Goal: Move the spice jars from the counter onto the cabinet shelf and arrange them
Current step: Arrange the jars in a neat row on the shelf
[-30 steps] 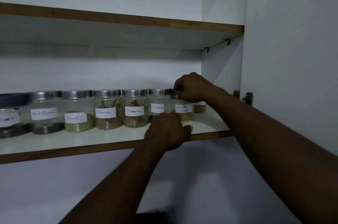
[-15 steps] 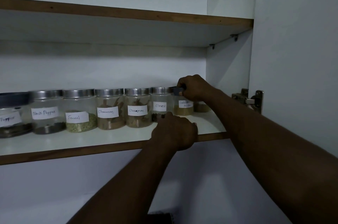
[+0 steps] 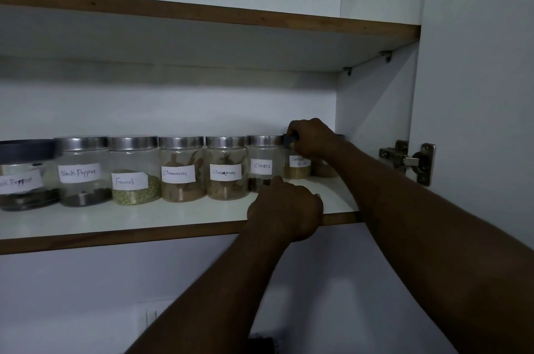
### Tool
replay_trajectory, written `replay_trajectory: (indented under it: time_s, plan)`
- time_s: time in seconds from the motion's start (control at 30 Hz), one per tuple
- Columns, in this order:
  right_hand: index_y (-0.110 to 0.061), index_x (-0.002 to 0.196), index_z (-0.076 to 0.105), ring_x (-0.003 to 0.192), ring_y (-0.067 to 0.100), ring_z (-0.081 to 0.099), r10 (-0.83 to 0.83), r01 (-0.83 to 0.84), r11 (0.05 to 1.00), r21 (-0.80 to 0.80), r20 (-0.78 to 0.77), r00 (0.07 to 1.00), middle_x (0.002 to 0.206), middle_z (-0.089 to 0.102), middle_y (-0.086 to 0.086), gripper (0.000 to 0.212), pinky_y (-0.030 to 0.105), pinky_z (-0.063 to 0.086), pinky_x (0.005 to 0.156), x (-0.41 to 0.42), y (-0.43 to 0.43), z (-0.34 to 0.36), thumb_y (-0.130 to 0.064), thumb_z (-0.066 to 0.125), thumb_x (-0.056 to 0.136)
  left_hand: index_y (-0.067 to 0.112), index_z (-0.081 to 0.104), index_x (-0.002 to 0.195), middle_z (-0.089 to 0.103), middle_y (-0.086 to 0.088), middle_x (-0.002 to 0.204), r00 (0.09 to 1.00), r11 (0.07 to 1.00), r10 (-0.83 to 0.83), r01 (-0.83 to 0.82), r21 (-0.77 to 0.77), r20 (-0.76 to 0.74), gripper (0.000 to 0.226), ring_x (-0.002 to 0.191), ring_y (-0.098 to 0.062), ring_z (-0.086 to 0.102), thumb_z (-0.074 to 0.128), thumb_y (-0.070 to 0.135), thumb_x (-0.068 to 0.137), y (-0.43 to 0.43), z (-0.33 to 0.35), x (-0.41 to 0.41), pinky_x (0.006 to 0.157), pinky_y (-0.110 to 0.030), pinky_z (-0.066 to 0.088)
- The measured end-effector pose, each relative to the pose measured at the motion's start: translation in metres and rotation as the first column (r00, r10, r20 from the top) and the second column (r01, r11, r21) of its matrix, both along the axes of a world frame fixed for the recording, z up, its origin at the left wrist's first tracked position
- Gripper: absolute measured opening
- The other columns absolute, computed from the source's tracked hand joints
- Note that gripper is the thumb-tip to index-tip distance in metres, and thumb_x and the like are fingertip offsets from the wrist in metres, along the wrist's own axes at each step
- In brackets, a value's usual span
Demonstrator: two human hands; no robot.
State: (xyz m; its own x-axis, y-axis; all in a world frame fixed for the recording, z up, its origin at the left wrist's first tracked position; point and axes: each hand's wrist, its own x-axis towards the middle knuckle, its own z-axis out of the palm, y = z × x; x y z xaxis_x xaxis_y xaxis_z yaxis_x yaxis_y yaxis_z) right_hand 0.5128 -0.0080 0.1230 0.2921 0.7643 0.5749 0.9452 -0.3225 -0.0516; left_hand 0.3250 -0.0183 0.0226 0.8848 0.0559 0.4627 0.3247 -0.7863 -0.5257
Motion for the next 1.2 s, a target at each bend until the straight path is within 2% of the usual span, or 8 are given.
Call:
replay_trajectory:
  time_s: [0.23,0.4,0.53,0.67,0.83,0.9,1.03,1.2]
  plan:
    - [-0.012,0.141,0.053,0.129,0.029,0.056,0.099,-0.086,0.991,0.106,-0.13,0.986,0.142,0.059,0.012,0.055,0.037,0.049,0.104,-0.008,-0.019,0.006,-0.004,0.067,0.088,0.002,0.059,0.124,0.066,-0.017,0.103,1.0,1.0,0.011,-0.011,0.02,-0.02,0.036,0.092,-0.042,0.061,0.032,0.017,0.107,-0.003,-0.001,-0.002,0.092,-0.05,0.047]
    - [-0.01,0.126,0.065,0.117,0.018,0.063,0.29,-0.215,0.9,0.378,-0.153,0.945,0.126,0.068,0.006,0.029,0.031,0.051,0.1,-0.031,-0.04,0.018,-0.007,0.062,0.097,0.003,0.061,0.121,0.065,-0.016,0.1,1.0,1.0,-0.02,0.02,-0.017,0.011,0.033,0.088,-0.041,0.062,0.036,0.019,0.106,-0.005,0.003,-0.004,0.086,-0.046,0.047]
    - [-0.02,0.112,0.073,0.1,0.01,0.066,0.424,-0.379,0.877,0.295,-0.104,0.9,0.11,0.073,-0.005,0.023,0.029,0.052,0.088,-0.072,-0.043,0.014,-0.036,0.061,0.1,0.007,0.067,0.104,0.066,-0.014,0.101,0.983,0.904,0.073,0.006,-0.427,0.169,0.04,0.1,-0.034,0.064,0.046,0.041,0.104,-0.008,0.005,-0.002,0.076,-0.036,0.045]
    - [-0.027,0.112,0.07,0.097,0.013,0.065,0.3,-0.304,0.948,0.092,0.057,0.952,0.11,0.071,-0.008,0.028,0.037,0.053,0.086,-0.095,-0.038,0.001,-0.042,0.072,0.088,0.009,0.074,0.101,0.072,-0.004,0.098,0.949,0.702,0.158,0.086,-0.707,0.272,0.041,0.095,-0.019,0.068,0.068,0.049,0.091,0.005,0.015,-0.013,0.061,-0.024,0.04]
    - [-0.026,0.11,0.067,0.104,0.019,0.064,0.25,-0.253,0.957,0.141,0.037,0.967,0.112,0.07,-0.003,0.026,0.04,0.053,0.09,-0.088,-0.032,-0.003,-0.019,0.075,0.086,0.011,0.074,0.103,0.073,-0.009,0.105,0.954,0.829,0.148,0.023,-0.559,0.26,0.057,0.101,-0.024,0.068,0.051,0.063,0.097,0.01,0.006,-0.027,0.086,-0.037,0.054]
    - [-0.023,0.109,0.065,0.103,0.02,0.063,0.238,-0.236,0.962,0.137,0.001,0.971,0.11,0.07,-0.001,0.029,0.043,0.055,0.089,-0.082,-0.028,-0.003,-0.011,0.073,0.085,0.007,0.071,0.106,0.072,-0.014,0.109,0.958,0.887,0.124,0.01,-0.461,0.259,0.056,0.102,-0.029,0.067,0.046,0.057,0.101,0.008,0.004,-0.029,0.084,-0.038,0.051]
    - [-0.02,0.11,0.063,0.104,0.021,0.063,0.215,-0.209,0.968,0.142,-0.034,0.976,0.111,0.07,0.001,0.032,0.045,0.055,0.09,-0.071,-0.014,-0.004,-0.005,0.072,0.085,0.0,0.073,0.085,0.072,-0.019,0.077,0.979,0.994,-0.105,0.105,0.012,0.175,0.025,0.067,-0.037,0.07,0.07,0.022,0.094,0.001,0.0,-0.033,0.065,-0.042,0.06]
    - [-0.017,0.113,0.063,0.105,0.023,0.064,0.192,-0.184,0.974,0.131,-0.047,0.98,0.115,0.07,0.004,0.033,0.045,0.056,0.091,-0.06,0.005,-0.003,-0.002,0.072,0.085,0.001,0.057,0.128,0.067,-0.02,0.111,0.995,0.984,-0.055,0.041,0.174,0.079,0.048,0.098,-0.04,0.065,0.015,0.013,0.107,0.012,-0.01,-0.029,0.094,-0.048,0.047]
